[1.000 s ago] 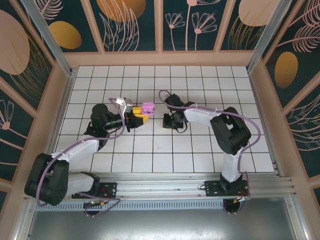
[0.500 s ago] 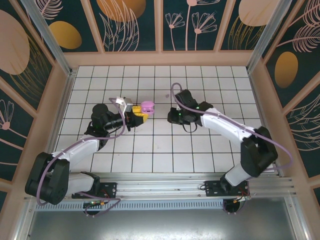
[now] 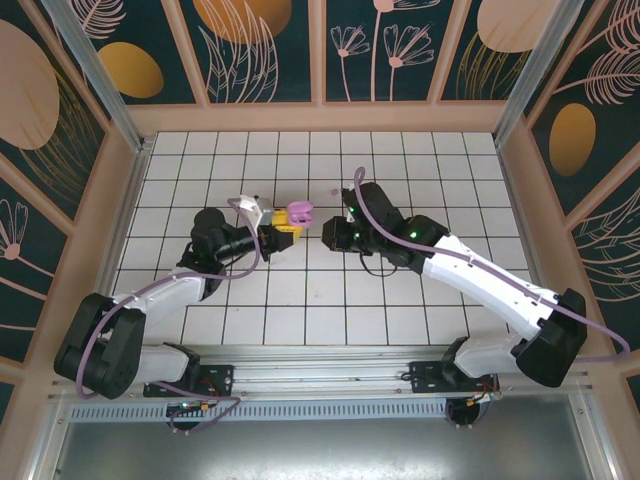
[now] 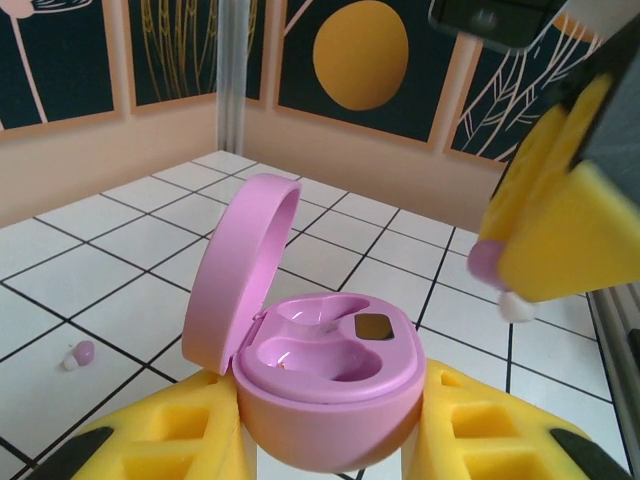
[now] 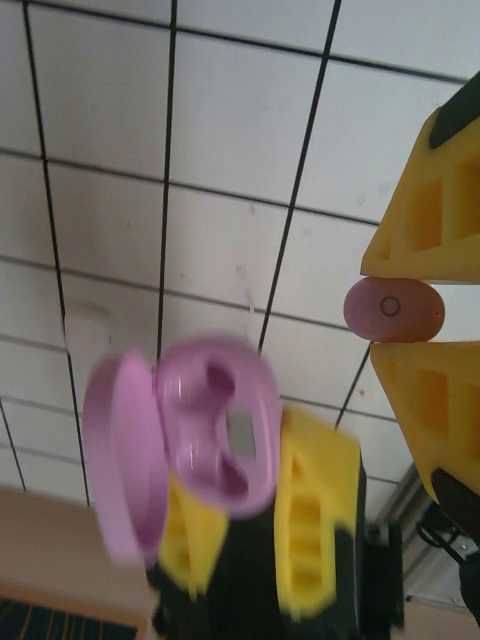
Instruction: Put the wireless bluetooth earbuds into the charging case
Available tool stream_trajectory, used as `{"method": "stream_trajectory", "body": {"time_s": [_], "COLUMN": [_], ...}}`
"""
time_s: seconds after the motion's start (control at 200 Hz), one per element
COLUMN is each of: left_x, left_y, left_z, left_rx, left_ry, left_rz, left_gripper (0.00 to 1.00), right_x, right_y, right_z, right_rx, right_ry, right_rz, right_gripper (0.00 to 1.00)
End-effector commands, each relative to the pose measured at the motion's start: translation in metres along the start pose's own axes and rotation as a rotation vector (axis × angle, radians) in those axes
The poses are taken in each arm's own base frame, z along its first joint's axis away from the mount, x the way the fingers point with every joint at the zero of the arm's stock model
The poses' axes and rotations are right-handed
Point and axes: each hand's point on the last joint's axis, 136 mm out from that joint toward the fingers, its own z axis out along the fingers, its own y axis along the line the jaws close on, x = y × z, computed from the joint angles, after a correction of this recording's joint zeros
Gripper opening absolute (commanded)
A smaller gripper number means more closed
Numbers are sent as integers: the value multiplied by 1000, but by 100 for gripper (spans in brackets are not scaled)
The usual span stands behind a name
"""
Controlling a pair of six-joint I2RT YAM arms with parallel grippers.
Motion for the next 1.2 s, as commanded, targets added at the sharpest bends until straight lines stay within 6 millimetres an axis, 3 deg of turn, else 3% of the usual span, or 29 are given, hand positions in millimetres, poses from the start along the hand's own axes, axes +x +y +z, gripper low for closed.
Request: {"method": "stream_trajectory", "body": {"time_s": [0.0,1.196], "left_x": [-23,-23], "left_y": [-2,-26], "left_z": [6,3], "left_rx": [-5,25], "left_ry": [-60,-55], "left_rz": [112,174], "left_gripper": [0,0], "right_x": [-15,-26], "right_y": [20,49], "right_z": [-16,12], "right_rx": [-11,-48], "right_ry": [-70,-48], "right_rz": [-6,-74], "right_gripper": [17,17]}}
